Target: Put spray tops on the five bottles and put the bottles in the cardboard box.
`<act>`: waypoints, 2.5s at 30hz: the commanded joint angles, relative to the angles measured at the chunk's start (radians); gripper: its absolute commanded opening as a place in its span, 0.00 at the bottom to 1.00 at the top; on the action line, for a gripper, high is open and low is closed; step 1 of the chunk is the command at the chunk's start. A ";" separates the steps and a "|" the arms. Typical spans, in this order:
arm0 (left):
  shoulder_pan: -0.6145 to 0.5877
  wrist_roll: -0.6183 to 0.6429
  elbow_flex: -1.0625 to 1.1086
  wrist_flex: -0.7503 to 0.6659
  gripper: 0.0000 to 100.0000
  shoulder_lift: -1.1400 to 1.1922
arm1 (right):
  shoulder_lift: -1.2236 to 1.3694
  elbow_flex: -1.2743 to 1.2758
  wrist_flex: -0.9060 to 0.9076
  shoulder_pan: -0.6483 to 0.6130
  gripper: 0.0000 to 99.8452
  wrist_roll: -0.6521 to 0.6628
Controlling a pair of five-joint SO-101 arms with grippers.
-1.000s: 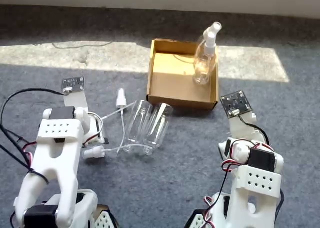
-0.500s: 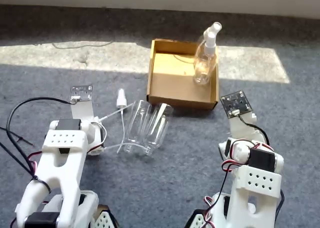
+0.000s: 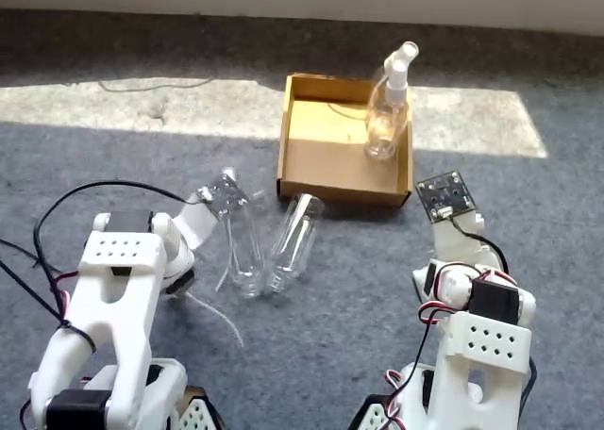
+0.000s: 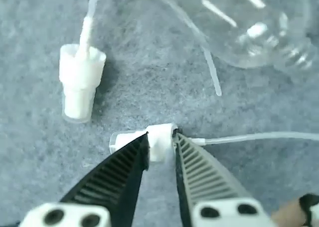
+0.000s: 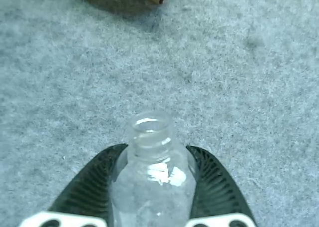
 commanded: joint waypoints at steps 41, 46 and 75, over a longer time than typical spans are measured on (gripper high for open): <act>-0.076 0.861 0.079 -0.144 0.23 -0.012 | -0.019 0.036 0.004 -0.025 0.00 -0.006; -0.076 0.861 0.142 -0.230 0.22 -0.012 | -0.019 0.033 0.004 -0.025 0.00 -0.006; -0.094 0.996 0.108 -0.295 0.22 -0.012 | -0.019 0.036 0.005 -0.024 0.00 -0.008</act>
